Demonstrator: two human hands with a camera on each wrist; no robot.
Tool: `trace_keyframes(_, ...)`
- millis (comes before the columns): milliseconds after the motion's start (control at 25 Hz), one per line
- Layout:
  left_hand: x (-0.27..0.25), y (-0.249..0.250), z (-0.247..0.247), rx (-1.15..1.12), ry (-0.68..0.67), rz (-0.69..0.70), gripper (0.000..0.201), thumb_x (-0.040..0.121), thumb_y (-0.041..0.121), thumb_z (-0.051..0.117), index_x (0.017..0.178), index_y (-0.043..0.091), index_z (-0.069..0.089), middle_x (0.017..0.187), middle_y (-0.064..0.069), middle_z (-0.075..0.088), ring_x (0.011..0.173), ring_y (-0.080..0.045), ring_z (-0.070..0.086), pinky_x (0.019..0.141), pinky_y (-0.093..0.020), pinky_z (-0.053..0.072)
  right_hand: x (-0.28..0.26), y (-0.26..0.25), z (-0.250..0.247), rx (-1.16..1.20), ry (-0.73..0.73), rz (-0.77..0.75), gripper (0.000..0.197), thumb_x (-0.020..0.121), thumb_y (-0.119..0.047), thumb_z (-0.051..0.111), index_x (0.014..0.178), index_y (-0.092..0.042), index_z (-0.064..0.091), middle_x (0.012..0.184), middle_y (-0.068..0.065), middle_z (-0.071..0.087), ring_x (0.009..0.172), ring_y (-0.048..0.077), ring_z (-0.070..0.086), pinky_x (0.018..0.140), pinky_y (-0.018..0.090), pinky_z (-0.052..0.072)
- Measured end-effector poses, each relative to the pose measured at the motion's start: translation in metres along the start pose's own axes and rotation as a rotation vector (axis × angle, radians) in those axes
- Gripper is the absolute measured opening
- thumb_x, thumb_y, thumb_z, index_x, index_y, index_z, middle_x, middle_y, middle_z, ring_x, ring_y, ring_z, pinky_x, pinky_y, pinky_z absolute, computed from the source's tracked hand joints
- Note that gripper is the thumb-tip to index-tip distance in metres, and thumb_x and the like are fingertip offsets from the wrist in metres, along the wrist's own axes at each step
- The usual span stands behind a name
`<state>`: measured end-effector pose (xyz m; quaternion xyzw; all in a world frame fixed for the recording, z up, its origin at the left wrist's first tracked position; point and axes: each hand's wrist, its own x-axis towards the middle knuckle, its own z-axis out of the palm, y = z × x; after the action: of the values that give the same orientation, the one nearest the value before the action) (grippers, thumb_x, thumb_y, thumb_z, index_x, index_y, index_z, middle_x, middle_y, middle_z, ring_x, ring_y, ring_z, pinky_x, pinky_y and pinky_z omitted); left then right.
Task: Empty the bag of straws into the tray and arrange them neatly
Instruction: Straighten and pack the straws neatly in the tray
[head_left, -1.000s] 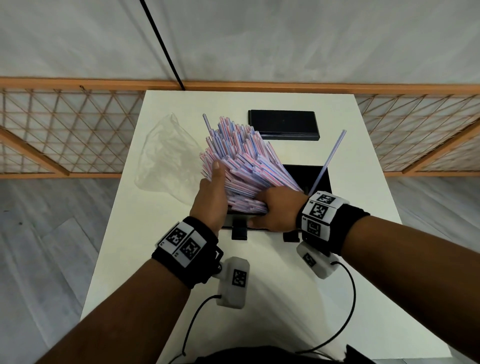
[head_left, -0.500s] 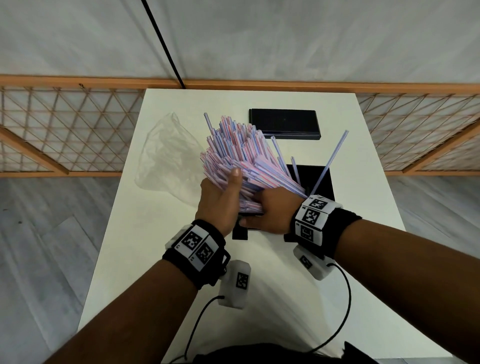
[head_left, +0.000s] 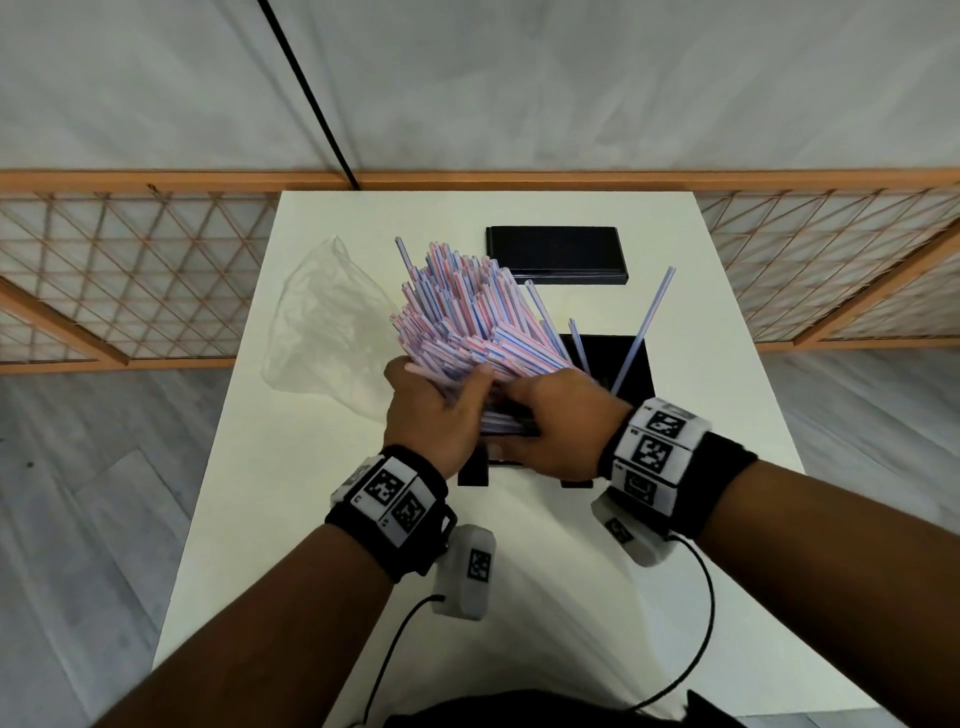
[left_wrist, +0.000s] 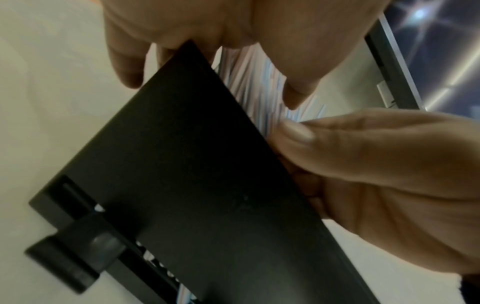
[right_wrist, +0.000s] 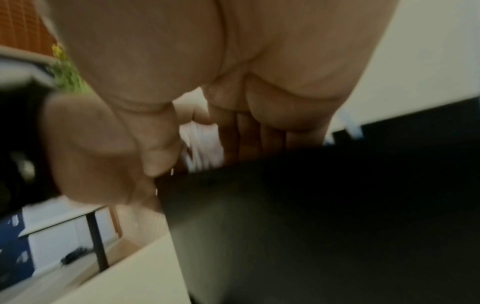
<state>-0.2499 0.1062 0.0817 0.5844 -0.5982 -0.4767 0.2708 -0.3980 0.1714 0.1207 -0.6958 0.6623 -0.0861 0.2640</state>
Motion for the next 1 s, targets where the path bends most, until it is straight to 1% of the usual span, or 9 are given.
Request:
trace_keyframes(120, -0.001, -0.002, -0.003, -0.066, 0.011, -0.055, 0.070, 0.083, 0.057, 0.074, 0.128, 0.010, 0.048, 0.109, 0.005, 0.066, 0.101, -0.019, 0.066, 0.091, -0.033, 0.051, -0.024, 0.012, -0.033, 0.049, 0.169, 0.115, 0.026, 0.082, -0.045, 0.072, 0.087, -0.019, 0.071, 0.075, -0.005, 0.069, 0.071, 0.017, 0.063, 0.071, 0.031, 0.050)
trace_keyframes(240, 0.000, -0.003, -0.004, -0.103, -0.007, -0.107, 0.069, 0.084, 0.059, 0.073, 0.128, 0.014, 0.046, 0.114, 0.002, 0.065, 0.105, -0.024, 0.065, 0.098, -0.042, 0.053, -0.032, 0.045, -0.073, 0.000, 0.403, 0.447, 0.031, 0.082, -0.046, 0.071, 0.074, -0.017, 0.064, 0.069, -0.006, 0.061, 0.073, 0.020, 0.058, 0.067, 0.027, 0.037)
trace_keyframes(360, 0.000, -0.003, -0.003, -0.140, -0.027, -0.114, 0.067, 0.077, 0.062, 0.072, 0.123, 0.019, 0.048, 0.108, 0.007, 0.063, 0.109, -0.026, 0.065, 0.101, -0.046, 0.052, -0.023, 0.079, -0.094, -0.069, 0.291, 0.707, 0.053, 0.083, -0.061, 0.063, 0.072, -0.009, 0.064, 0.070, 0.006, 0.069, 0.073, 0.029, 0.069, 0.067, 0.030, 0.048)
trace_keyframes(440, 0.000, -0.003, -0.002, -0.176, -0.037, -0.131, 0.065, 0.071, 0.062, 0.071, 0.118, 0.022, 0.048, 0.106, 0.011, 0.062, 0.110, -0.027, 0.064, 0.104, -0.048, 0.051, -0.014, 0.088, -0.091, 0.028, 0.173, 0.760, 0.057, 0.085, -0.065, 0.060, 0.078, -0.008, 0.065, 0.071, 0.011, 0.071, 0.064, 0.030, 0.072, 0.067, 0.034, 0.058)
trace_keyframes(520, 0.000, 0.002, -0.002, -0.242, -0.051, -0.158, 0.072, 0.062, 0.066, 0.067, 0.117, 0.025, 0.047, 0.113, 0.008, 0.063, 0.112, -0.026, 0.064, 0.104, -0.050, 0.051, -0.005, 0.093, -0.080, 0.132, 0.190, 0.710, 0.044, 0.088, -0.058, 0.061, 0.098, -0.015, 0.065, 0.086, 0.009, 0.071, 0.067, 0.031, 0.070, 0.069, 0.038, 0.060)
trace_keyframes(600, 0.000, 0.006, -0.003, -0.272, -0.047, -0.162, 0.067, 0.069, 0.063, 0.068, 0.120, 0.025, 0.047, 0.119, 0.004, 0.062, 0.114, -0.025, 0.063, 0.107, -0.049, 0.049, 0.003, 0.090, -0.073, 0.114, 0.247, 0.616, 0.031, 0.093, -0.048, 0.059, 0.105, -0.021, 0.067, 0.099, 0.006, 0.069, 0.076, 0.028, 0.066, 0.073, 0.033, 0.053)
trace_keyframes(680, 0.001, 0.007, -0.004, -0.264, -0.037, -0.154, 0.048, 0.088, 0.052, 0.068, 0.121, 0.025, 0.046, 0.121, 0.004, 0.059, 0.113, -0.023, 0.060, 0.109, -0.045, 0.047, 0.008, 0.078, -0.073, 0.073, 0.281, 0.533, 0.021, 0.096, -0.041, 0.056, 0.099, -0.023, 0.068, 0.093, 0.001, 0.066, 0.088, 0.027, 0.062, 0.075, 0.027, 0.039)
trace_keyframes(760, 0.001, 0.006, -0.006, -0.240, -0.042, -0.135, 0.037, 0.096, 0.045, 0.065, 0.120, 0.025, 0.045, 0.120, 0.004, 0.058, 0.112, -0.022, 0.058, 0.109, -0.043, 0.046, 0.011, 0.063, -0.077, 0.075, 0.290, 0.435, 0.015, 0.097, -0.037, 0.055, 0.091, -0.025, 0.062, 0.081, -0.005, 0.059, 0.083, 0.023, 0.058, 0.074, 0.026, 0.034)
trace_keyframes(1000, -0.003, 0.008, -0.011, -0.164, 0.028, -0.036, 0.043, 0.085, 0.046, 0.072, 0.112, 0.021, 0.051, 0.115, 0.000, 0.062, 0.105, -0.022, 0.061, 0.092, -0.034, 0.048, 0.021, 0.033, -0.062, -0.031, 0.267, 0.207, 0.019, 0.090, -0.033, 0.067, 0.099, -0.020, 0.059, 0.087, 0.000, 0.059, 0.084, 0.022, 0.057, 0.073, 0.027, 0.037)
